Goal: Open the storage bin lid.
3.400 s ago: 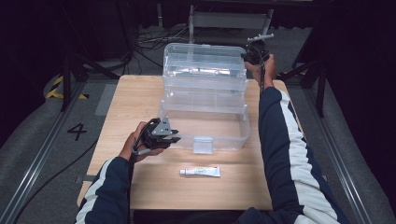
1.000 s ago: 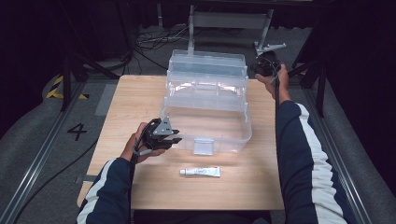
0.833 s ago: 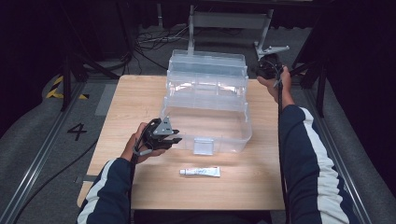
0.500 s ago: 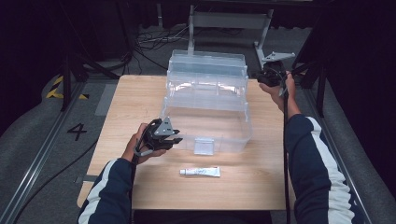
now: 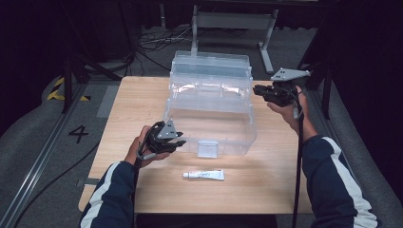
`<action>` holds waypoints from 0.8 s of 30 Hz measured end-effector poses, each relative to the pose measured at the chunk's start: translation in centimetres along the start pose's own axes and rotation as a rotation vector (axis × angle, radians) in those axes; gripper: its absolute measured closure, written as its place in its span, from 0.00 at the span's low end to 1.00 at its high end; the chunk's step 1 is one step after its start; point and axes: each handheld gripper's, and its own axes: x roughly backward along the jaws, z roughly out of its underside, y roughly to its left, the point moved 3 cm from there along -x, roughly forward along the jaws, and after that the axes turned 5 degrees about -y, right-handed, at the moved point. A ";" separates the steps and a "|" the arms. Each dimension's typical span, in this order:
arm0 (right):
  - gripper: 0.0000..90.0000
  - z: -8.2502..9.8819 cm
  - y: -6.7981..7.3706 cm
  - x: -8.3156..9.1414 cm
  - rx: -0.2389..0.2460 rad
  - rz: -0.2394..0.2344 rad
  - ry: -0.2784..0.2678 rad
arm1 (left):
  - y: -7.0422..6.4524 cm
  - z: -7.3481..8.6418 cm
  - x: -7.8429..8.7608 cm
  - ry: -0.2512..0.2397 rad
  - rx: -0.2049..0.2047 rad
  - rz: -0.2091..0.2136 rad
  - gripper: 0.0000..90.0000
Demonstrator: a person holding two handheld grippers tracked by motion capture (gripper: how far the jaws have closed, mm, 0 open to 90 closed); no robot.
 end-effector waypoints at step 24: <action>0.93 4.9 8.5 3.6 0.035 -0.187 0.025 | -0.2 0.0 0.3 -0.027 0.033 0.006 0.69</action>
